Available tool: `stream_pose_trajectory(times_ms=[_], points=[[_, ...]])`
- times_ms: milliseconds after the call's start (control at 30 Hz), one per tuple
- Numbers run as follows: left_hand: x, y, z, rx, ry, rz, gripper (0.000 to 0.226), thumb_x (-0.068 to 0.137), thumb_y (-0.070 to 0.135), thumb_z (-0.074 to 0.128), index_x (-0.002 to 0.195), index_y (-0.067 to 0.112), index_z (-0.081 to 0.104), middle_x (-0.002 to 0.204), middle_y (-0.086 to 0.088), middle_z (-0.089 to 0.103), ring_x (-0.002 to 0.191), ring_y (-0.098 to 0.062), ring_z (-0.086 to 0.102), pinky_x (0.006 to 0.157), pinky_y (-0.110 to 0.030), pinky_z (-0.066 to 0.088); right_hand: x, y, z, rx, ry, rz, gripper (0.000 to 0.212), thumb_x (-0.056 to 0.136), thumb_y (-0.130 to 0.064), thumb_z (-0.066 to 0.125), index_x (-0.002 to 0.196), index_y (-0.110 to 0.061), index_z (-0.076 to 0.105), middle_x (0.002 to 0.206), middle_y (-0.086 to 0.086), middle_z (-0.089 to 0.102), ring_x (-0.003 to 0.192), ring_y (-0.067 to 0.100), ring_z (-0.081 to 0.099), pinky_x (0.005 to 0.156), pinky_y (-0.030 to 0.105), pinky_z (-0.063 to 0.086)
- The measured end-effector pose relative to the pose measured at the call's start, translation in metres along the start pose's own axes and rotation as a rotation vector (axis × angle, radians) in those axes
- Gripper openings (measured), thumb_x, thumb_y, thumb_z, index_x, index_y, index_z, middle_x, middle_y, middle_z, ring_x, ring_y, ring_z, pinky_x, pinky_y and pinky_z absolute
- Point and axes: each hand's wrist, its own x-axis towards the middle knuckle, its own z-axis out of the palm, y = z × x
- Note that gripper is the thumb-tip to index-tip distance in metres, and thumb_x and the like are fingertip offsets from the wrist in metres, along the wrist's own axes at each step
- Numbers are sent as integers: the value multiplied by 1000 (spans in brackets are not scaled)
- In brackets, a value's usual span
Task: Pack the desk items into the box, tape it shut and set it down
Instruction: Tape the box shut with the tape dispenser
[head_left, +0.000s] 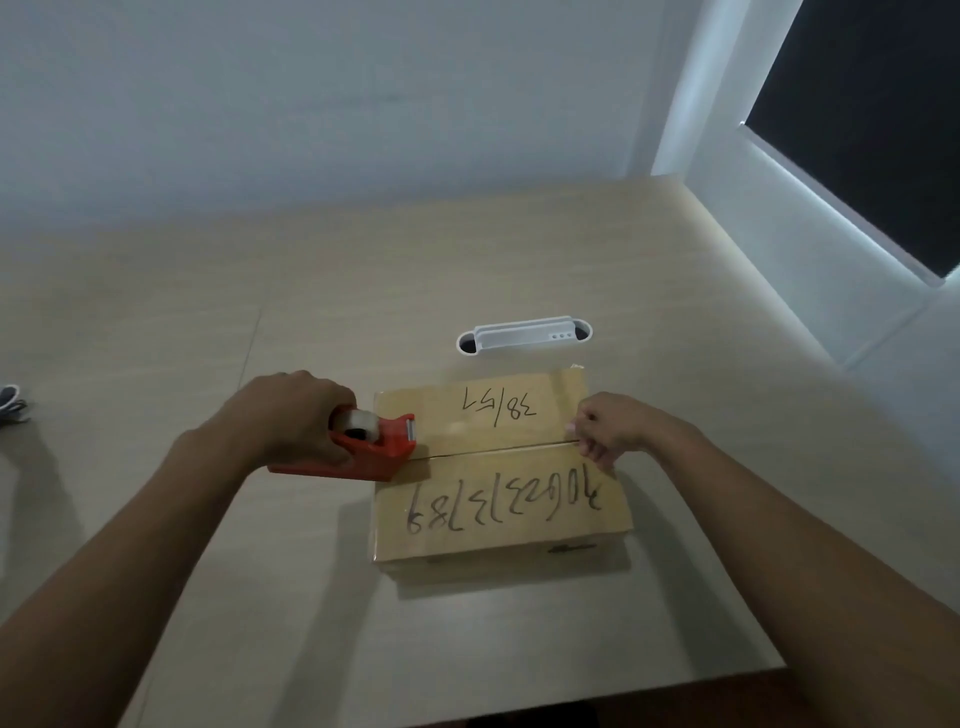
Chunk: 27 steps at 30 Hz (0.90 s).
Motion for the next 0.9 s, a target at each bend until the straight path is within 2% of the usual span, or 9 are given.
stream_pose_trajectory(times_ms=[333, 467, 567, 667, 800, 900], points=[[-10, -23, 16, 61, -66, -61, 40, 70, 57, 67, 106, 40, 60, 89, 15, 64, 80, -10, 60, 72, -31, 54, 2, 1, -5, -156, 60, 2, 27, 101, -21, 53, 78, -8, 58, 84, 14, 72, 73, 27, 73, 61, 30, 59], [-8, -23, 32, 41, -54, -58, 40, 69, 56, 67, 105, 39, 61, 89, 14, 64, 81, -12, 60, 71, -31, 53, 3, -1, -2, -269, 57, 9, 28, 98, -28, 60, 76, -13, 56, 84, 12, 70, 73, 25, 72, 71, 38, 61], [-3, -27, 43, 24, -60, -68, 42, 68, 57, 66, 105, 39, 61, 89, 13, 64, 81, -12, 61, 72, -32, 55, 1, -1, 3, -421, 80, 14, 28, 99, -33, 58, 77, -15, 54, 82, 8, 66, 68, 21, 67, 56, 30, 48], [-1, -32, 51, 9, -80, -80, 40, 68, 56, 66, 104, 39, 61, 88, 14, 64, 81, -12, 61, 73, -33, 56, 1, 1, 3, -453, 88, 19, 27, 99, -33, 56, 82, -13, 57, 87, 10, 68, 71, 22, 68, 55, 28, 44], [1, -32, 55, 6, -76, -68, 38, 70, 53, 67, 105, 39, 61, 89, 13, 64, 82, -13, 61, 69, -30, 52, 2, 3, 1, -399, 97, 25, 27, 99, -34, 57, 81, -14, 56, 86, 9, 68, 71, 23, 71, 57, 30, 50], [4, -30, 57, 3, -83, -64, 38, 71, 52, 68, 106, 39, 60, 90, 13, 64, 82, -13, 60, 66, -29, 48, 4, 4, 0, -330, 97, 46, 26, 98, -33, 60, 82, -13, 57, 88, 11, 70, 72, 25, 73, 69, 36, 61]])
